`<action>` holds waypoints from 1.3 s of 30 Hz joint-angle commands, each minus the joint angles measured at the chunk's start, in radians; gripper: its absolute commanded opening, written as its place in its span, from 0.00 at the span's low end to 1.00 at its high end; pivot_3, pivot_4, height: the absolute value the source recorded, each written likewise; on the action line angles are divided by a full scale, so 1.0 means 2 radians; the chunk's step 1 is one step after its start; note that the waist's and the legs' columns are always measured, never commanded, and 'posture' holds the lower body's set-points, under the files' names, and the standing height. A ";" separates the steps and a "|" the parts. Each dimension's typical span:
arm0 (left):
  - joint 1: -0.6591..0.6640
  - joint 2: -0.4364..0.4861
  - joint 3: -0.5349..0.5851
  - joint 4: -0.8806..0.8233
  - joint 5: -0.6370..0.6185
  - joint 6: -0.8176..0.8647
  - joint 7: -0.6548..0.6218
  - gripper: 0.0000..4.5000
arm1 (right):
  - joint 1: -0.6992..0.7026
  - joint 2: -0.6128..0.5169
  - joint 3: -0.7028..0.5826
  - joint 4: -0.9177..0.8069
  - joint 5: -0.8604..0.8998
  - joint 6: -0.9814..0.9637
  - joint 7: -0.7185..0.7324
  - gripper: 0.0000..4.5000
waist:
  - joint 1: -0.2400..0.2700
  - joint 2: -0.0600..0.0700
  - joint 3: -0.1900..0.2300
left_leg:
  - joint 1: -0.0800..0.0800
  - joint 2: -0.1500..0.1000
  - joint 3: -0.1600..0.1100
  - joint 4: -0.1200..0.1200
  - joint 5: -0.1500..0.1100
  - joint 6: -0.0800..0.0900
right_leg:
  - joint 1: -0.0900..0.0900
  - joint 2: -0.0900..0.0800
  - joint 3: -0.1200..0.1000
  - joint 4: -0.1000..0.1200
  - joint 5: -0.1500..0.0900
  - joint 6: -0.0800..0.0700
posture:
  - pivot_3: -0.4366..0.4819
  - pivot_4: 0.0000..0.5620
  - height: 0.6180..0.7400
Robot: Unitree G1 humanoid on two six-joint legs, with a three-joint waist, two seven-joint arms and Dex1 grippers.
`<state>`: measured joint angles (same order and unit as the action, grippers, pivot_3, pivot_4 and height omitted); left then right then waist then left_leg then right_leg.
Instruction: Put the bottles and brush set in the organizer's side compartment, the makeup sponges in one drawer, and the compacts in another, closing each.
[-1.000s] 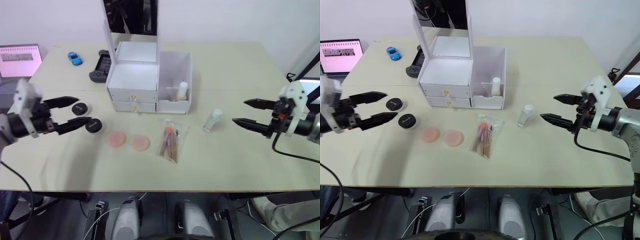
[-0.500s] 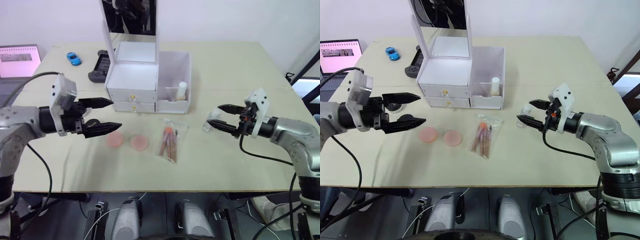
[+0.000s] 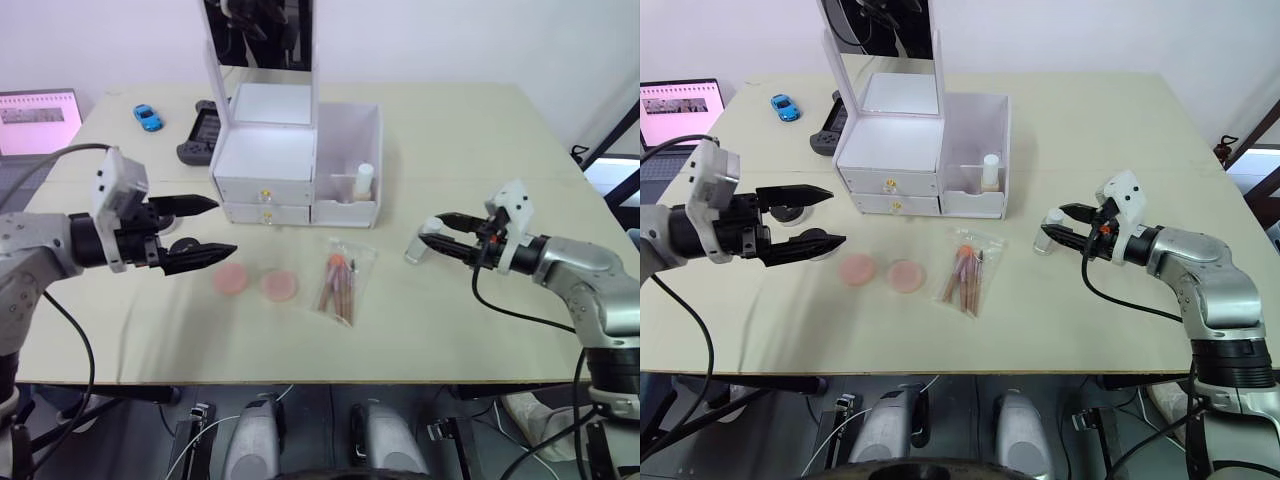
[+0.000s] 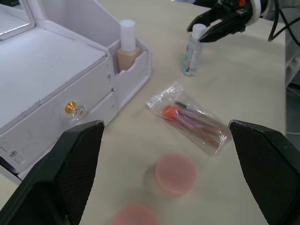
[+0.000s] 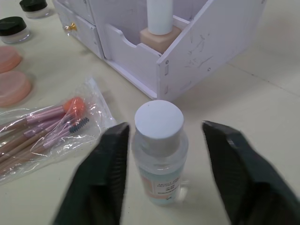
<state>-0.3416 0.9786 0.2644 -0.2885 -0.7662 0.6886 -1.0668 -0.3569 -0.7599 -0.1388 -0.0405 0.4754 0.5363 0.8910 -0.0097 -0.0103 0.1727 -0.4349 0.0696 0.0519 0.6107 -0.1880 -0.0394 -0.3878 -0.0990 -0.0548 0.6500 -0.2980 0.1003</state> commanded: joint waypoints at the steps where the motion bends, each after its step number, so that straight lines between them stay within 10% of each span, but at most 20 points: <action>1: -0.010 0.006 0.016 -0.012 -0.005 -0.004 0.001 1.00 | -0.006 0.003 -0.017 -0.006 0.007 -0.012 0.003 0.19 | 0.000 0.000 0.000 | 0.000 0.000 0.000 0.000 0.000 0.000 | 0.000 0.000 0.000 0.000 0.000 0.000 | 0.48 0.27 1.00; 13: -0.006 -0.003 0.009 -0.006 0.006 -0.014 0.001 1.00 | -0.018 -0.007 -0.029 -0.022 0.027 -0.003 0.018 0.14 | 0.000 0.000 0.000 | 0.000 0.000 0.000 0.000 0.000 0.000 | 0.000 0.000 0.000 0.000 0.000 0.000 | 0.48 0.27 1.00; 27: 0.075 -0.019 0.066 -0.004 0.031 -0.041 0.033 1.00 | -0.228 0.034 0.053 -0.097 0.038 0.116 -0.044 0.14 | 0.000 0.000 0.000 | 0.000 0.001 0.000 0.000 0.000 0.000 | -0.001 0.001 0.000 0.001 0.000 0.000 | 0.48 0.27 1.00; 39: 0.117 -0.032 0.094 -0.027 0.028 -0.042 0.062 1.00 | -0.351 0.133 0.129 0.084 -0.031 0.092 -0.054 0.14 | -0.002 0.000 0.000 | 0.000 0.001 0.000 0.000 0.000 0.000 | -0.001 0.001 0.000 0.001 0.001 -0.001 | 0.48 0.27 1.00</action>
<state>-0.1102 0.9124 0.4144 -0.3186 -0.6996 0.6185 -0.9489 -1.0143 -0.5078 0.1332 0.1236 0.4289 0.7530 0.7939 -0.0141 -0.0105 0.1724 -0.4356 0.0711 0.0525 0.6098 -0.1880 -0.0394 -0.3909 -0.0980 -0.0543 0.6521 -0.2970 0.0986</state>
